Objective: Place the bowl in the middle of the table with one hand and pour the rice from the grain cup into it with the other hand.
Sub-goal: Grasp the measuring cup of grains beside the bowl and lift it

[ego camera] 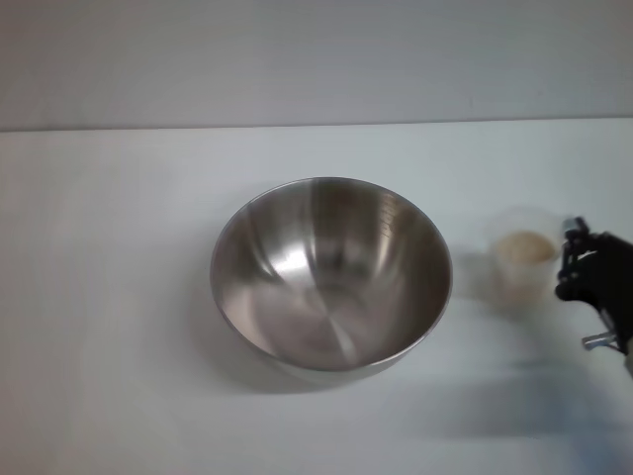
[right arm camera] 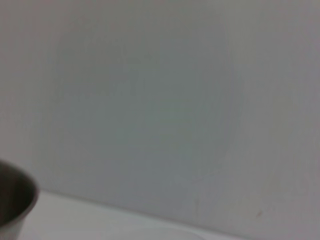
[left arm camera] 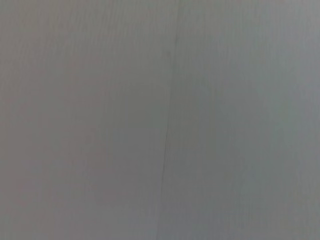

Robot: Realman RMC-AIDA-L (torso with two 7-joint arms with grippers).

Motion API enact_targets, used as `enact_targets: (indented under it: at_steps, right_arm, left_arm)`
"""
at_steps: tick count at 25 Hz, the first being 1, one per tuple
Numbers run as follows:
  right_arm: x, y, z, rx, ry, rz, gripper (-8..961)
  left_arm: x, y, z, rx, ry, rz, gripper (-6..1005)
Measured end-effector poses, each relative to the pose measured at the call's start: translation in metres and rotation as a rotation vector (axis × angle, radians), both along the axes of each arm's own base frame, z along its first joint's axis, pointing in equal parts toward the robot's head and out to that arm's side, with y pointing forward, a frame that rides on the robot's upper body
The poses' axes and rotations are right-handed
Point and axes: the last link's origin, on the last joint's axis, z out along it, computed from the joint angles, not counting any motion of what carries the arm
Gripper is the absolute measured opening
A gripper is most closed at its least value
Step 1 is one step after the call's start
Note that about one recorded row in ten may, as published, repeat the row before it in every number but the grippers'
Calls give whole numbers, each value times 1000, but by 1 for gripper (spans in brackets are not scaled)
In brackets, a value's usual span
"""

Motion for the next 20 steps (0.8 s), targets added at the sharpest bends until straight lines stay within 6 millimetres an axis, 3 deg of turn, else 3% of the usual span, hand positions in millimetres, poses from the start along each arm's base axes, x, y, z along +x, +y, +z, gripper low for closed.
enact_targets:
  at_steps: [9, 20]
  right_arm:
    - [-18, -3, 33, 206, 27, 150, 14]
    - [-62, 23, 36, 243, -116, 367, 14]
  left_arm:
    - [0, 0, -2, -10, -1, 1, 451]
    - [2, 2, -4, -15, -4, -3, 444]
